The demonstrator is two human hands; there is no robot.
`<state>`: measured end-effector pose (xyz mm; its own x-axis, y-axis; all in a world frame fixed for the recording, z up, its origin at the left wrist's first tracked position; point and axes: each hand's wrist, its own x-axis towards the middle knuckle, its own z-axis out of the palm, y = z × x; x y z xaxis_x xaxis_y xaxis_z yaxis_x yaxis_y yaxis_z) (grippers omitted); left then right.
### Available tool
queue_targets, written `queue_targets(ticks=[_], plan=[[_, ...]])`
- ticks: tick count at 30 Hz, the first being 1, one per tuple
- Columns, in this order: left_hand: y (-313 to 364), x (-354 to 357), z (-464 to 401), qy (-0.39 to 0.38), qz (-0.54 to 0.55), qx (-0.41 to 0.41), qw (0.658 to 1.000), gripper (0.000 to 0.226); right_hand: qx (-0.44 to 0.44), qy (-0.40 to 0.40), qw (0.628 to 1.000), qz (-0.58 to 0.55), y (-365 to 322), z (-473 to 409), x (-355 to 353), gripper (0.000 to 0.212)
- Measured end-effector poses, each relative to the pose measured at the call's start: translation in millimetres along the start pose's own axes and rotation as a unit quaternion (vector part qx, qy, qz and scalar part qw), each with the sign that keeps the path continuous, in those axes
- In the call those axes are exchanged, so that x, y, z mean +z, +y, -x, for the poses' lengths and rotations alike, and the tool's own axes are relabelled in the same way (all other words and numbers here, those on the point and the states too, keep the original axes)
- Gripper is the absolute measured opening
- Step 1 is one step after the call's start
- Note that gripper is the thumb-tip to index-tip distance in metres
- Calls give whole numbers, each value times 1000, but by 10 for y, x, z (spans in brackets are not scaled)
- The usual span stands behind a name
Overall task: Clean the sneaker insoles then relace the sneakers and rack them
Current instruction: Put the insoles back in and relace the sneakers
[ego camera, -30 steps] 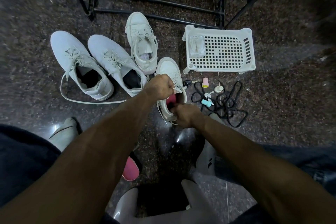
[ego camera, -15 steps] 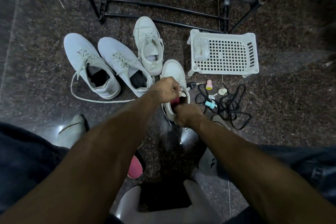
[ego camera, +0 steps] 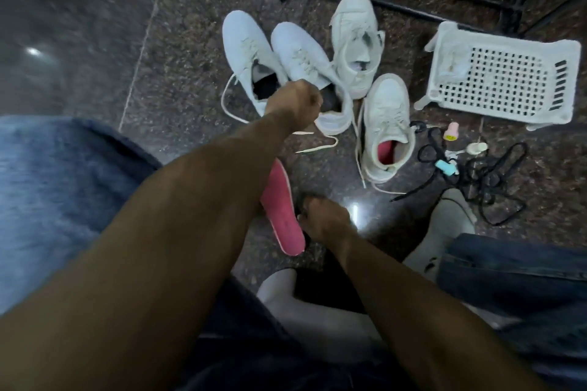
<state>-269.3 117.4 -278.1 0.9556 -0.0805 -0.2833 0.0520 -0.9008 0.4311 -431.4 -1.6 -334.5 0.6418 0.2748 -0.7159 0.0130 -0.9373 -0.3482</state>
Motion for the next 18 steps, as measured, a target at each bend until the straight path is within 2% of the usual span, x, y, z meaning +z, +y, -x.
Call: queue_targets(ticks=[4,8,11,14,15,18], plan=[[-102,-42,9,-51,32,-50,997,25,73,-13,997,-20,-102,-124,321,47],[-144,-23,-1,-96,53,-73,991,26,100,-8,993,-58,-81,-214,364,32],[-180,21,-48,-109,58,-98,987,27,70,-46,988,-132,17,-269,249,25],[-141,118,-44,-93,67,-120,986,30,51,-15,979,-199,196,-285,-41,11],[-101,164,-32,-99,63,-121,986,31,38,5,977,-209,270,-295,-158,11],[16,299,1,-95,44,-116,988,29,-2,57,961,-269,503,-276,-485,31]])
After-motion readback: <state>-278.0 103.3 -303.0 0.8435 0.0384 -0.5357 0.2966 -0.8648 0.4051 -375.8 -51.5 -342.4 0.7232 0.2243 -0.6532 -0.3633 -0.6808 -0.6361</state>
